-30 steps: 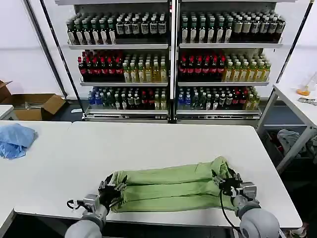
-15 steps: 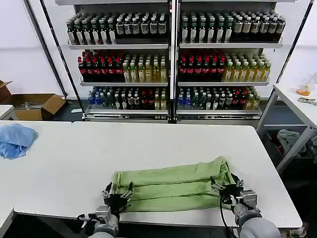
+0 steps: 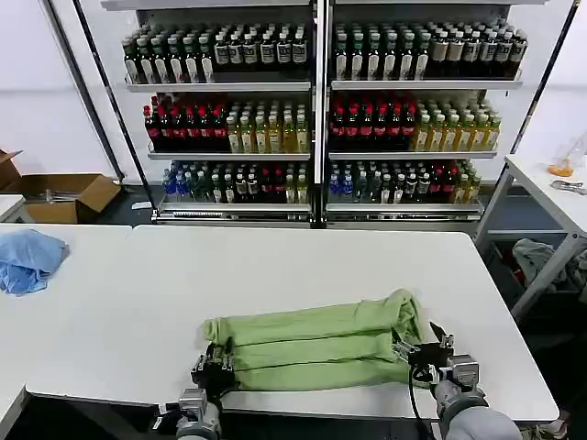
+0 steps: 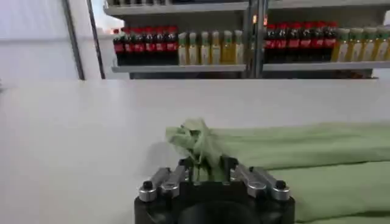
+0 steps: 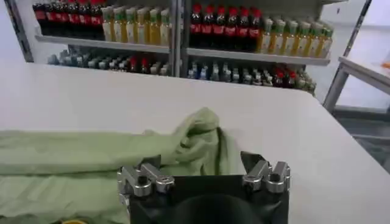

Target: Fold and organize the clothes.

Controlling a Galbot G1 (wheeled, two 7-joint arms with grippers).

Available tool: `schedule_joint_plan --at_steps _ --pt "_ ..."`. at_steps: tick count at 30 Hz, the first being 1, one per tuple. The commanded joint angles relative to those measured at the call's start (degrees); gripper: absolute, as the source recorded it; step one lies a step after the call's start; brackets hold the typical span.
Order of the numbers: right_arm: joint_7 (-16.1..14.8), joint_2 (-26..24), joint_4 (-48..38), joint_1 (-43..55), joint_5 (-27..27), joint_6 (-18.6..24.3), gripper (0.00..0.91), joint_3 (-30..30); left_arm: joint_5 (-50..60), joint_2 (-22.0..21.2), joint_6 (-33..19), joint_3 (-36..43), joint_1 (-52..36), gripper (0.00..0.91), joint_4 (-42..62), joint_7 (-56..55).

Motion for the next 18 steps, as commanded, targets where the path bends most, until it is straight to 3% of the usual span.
schedule_joint_plan --at_steps 1,7,10,14,18 --pt "0.04 -0.08 -0.14 0.07 0.12 0.33 0.907 -0.01 -7.28 8.01 -0.24 -10.46 -1.02 0.020 1.95 1.68" --pt "0.04 -0.66 -0.17 1.03 0.88 0.42 0.907 0.07 -9.78 17.64 0.75 -23.32 -3.36 0.020 5.38 2.90" --pt "0.05 -0.74 -0.07 1.35 1.06 0.42 0.907 0.04 -10.66 20.36 1.05 -28.63 -3.73 0.020 5.06 3.37" --pt "0.07 -0.82 0.25 1.35 1.14 0.36 0.907 0.01 -16.68 21.76 1.98 -31.63 -3.38 0.020 0.88 4.94" --pt "0.08 -1.02 0.29 1.39 1.15 0.35 0.907 -0.09 -32.78 20.85 4.49 -31.15 -2.71 0.020 -5.32 7.89"
